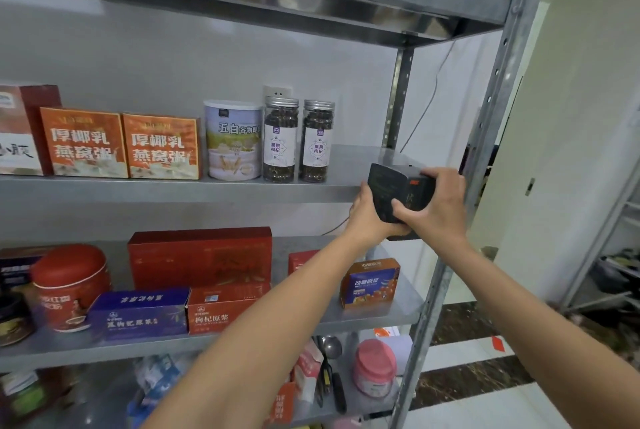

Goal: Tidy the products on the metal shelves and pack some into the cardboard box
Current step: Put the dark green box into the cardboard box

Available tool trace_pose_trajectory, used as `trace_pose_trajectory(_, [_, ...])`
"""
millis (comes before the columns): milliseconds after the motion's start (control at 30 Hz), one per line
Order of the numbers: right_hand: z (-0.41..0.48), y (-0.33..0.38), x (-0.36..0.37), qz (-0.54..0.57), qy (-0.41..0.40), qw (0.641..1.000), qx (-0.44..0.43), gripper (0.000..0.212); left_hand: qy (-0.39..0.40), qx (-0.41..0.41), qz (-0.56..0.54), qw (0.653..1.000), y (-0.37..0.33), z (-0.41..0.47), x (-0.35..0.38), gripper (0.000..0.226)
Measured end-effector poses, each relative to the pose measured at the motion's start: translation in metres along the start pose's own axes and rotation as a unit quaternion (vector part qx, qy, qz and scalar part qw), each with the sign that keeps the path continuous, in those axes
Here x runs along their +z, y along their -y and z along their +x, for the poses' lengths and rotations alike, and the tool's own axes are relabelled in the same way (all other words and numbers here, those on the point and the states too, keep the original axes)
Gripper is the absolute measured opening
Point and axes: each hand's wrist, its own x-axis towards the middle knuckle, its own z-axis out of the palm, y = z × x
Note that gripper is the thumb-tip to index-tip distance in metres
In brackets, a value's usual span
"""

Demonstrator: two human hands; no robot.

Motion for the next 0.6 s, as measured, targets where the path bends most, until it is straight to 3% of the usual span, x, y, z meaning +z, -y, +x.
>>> trace_pose_trajectory(133, [-0.036, 0.006, 0.004, 0.019, 0.023, 0.999, 0.019, 0.065, -0.011, -0.006, -0.028, 1.000, 0.024, -0.013, -0.003, 0.098])
trace_pose_trajectory(200, [-0.050, 0.009, 0.001, 0.070, 0.041, 0.996, 0.026, 0.063, -0.010, -0.004, -0.077, 0.997, 0.027, -0.033, -0.011, 0.080])
trace_pose_trajectory(267, [-0.062, 0.013, -0.004, 0.156, 0.053, 0.982, 0.090, 0.063, 0.014, -0.029, -0.159, 0.987, 0.036, -0.053, -0.021, 0.066])
trace_pose_trajectory(333, [-0.072, 0.013, -0.008, 0.268, 0.076, 0.938, 0.206, 0.077, 0.028, -0.052, -0.222, 0.973, 0.046, -0.072, -0.031, 0.060])
trace_pose_trajectory(433, [-0.084, 0.005, -0.011, 0.437, 0.199, 0.816, 0.322, 0.121, 0.027, -0.073, -0.294, 0.953, 0.058, -0.093, -0.042, 0.056])
trace_pose_trajectory(500, [-0.093, 0.003, -0.010, 0.478, 0.312, 0.762, 0.304, 0.117, 0.033, -0.079, -0.309, 0.947, 0.060, -0.102, -0.048, 0.059])
trace_pose_trajectory(600, [-0.102, 0.014, -0.005, 0.482, 0.363, 0.745, 0.284, 0.107, 0.047, -0.056, -0.291, 0.954, 0.062, -0.112, -0.061, 0.076])
